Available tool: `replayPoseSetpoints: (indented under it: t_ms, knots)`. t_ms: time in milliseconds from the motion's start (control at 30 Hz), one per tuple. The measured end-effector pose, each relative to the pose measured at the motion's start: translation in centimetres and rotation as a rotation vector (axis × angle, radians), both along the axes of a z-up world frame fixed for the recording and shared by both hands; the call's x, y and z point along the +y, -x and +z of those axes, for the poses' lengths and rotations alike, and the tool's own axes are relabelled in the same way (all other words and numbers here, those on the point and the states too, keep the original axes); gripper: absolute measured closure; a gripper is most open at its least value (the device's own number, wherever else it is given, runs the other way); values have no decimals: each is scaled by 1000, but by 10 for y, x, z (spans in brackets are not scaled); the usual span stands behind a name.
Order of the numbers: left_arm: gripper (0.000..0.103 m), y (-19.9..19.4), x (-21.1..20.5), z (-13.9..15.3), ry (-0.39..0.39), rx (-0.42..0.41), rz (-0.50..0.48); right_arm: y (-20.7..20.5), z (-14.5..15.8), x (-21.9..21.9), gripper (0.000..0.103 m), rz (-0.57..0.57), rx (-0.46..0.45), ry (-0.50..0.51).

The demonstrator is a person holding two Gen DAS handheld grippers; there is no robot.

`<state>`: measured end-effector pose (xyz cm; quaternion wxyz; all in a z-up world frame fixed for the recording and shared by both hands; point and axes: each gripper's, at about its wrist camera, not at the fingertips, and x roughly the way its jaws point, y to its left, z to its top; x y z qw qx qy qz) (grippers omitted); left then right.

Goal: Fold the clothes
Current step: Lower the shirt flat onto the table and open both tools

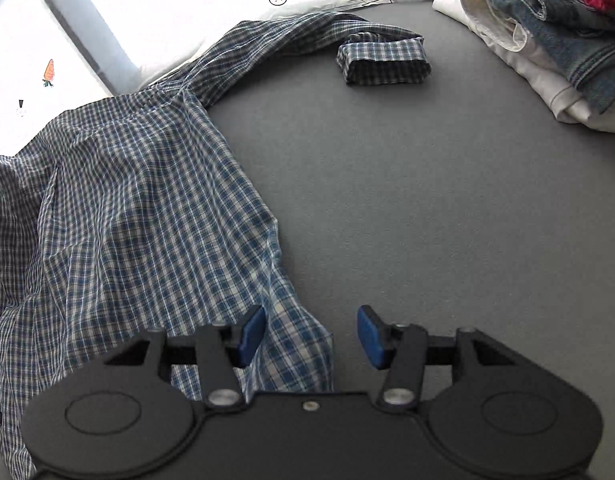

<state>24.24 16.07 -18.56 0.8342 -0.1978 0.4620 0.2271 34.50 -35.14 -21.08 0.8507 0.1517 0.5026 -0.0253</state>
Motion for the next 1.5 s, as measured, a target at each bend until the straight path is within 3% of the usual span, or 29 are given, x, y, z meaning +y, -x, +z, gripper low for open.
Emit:
replayPoseSetpoints:
  t_ms: [100, 133, 167, 200, 233, 300, 467, 633, 767, 867, 933, 1100, 1267, 1333, 1367, 1400, 1433, 1500]
  knots:
    - [39, 4, -1, 0, 7, -16, -6, 13, -2, 2, 54, 10, -33, 1]
    - [44, 5, -2, 1, 6, -22, -14, 18, -2, 2, 59, 13, -40, -3]
    - [50, 5, -3, 1, 7, -28, -23, 22, -2, 1, 73, 11, -44, -16]
    - [64, 6, -3, 1, 14, -33, -33, 27, -2, 0, 88, 9, -46, -32]
    - [81, 7, -3, 2, 32, -43, -43, 32, -1, -1, 93, -1, -59, -53]
    - [92, 11, -3, 4, 55, -73, -48, 43, 5, -2, 95, -16, -100, -58]
    - [96, 20, 0, 44, 34, -161, -55, 67, 47, 2, 97, -18, -230, -22]
    - [99, 39, 16, 115, 62, -291, -42, 90, 100, 0, 98, -44, -340, -103]
    - [99, 57, 27, 169, 58, -360, -54, 109, 126, -7, 98, -79, -372, -191]
    - [99, 62, 28, 176, 11, -340, -67, 119, 124, -12, 98, -108, -344, -213]
    - [99, 60, 31, 162, -19, -266, -57, 123, 113, -12, 98, -109, -302, -184]
    - [98, 62, 54, 97, 18, -83, 23, 130, 60, 3, 97, -124, -147, -145]
    - [91, 64, 66, 42, 47, 41, 98, 122, 22, 29, 93, -65, 3, 10]
    - [76, 62, 62, 41, 18, 67, 96, 122, 20, 31, 89, -68, 14, 28]
    - [70, 62, 59, 44, -5, 68, 89, 122, 22, 31, 80, -71, 6, 28]
    - [55, 61, 57, 46, -28, 69, 81, 122, 25, 30, 63, -77, -5, 28]
    - [45, 61, 53, 50, -58, 65, 78, 122, 27, 29, 56, -82, -13, 36]
    - [39, 61, 50, 59, -100, 52, 88, 121, 30, 29, 52, -89, -22, 56]
